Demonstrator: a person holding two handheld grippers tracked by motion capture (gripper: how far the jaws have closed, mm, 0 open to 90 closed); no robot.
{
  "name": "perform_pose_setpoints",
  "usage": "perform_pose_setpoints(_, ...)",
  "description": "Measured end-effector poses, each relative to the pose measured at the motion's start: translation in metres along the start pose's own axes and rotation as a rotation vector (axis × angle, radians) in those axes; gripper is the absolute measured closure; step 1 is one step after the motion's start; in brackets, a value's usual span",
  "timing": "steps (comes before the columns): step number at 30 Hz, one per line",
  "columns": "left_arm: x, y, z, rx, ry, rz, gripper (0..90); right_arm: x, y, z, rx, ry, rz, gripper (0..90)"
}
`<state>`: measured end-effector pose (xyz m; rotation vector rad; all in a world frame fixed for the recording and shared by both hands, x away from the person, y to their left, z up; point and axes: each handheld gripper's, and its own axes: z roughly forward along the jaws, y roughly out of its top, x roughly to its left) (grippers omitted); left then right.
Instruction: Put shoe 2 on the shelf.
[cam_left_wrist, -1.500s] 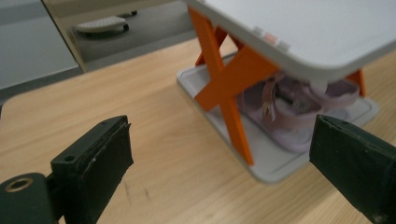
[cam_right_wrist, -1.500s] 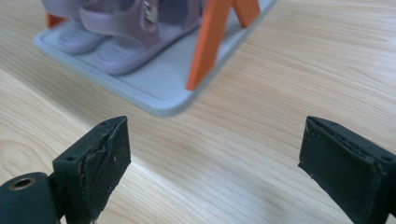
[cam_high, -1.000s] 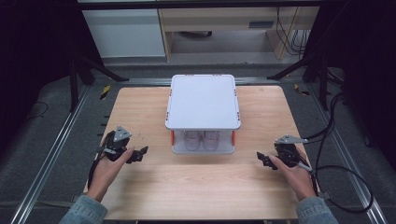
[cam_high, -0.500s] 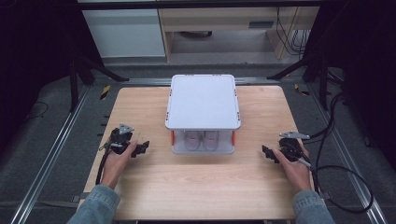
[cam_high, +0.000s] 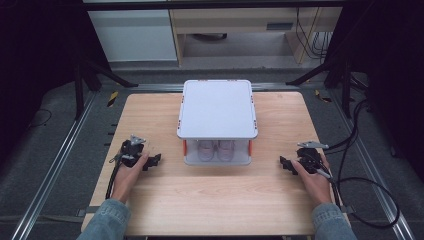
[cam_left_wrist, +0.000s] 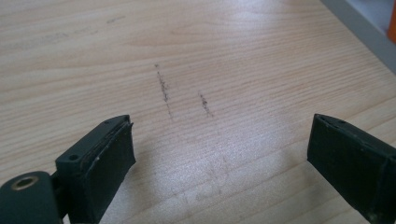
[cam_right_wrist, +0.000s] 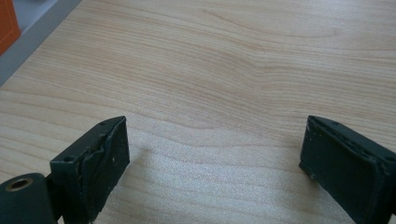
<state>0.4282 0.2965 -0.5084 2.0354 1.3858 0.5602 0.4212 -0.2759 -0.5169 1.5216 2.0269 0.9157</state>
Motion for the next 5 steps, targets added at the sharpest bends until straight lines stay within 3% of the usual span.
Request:
perform_pose_setpoints(1, -0.0004, -0.0007, 0.0019, 0.017, 0.006, 0.002, 6.2, 0.0009, 0.0, 0.0005, 0.001, -0.009, -0.009, 7.8)
perform_pose_setpoints(3, 0.0003, -0.0023, 0.0038, 0.005, -0.002, 0.004, 2.3, 0.0039, -0.0002, 0.0012, 0.014, -0.022, -0.034, 6.6)
perform_pose_setpoints(5, 0.0005, -0.0025, 0.0041, 0.004, -0.002, 0.005, 1.7, 0.0041, -0.0004, 0.0009, 0.015, -0.023, -0.028, 6.4)
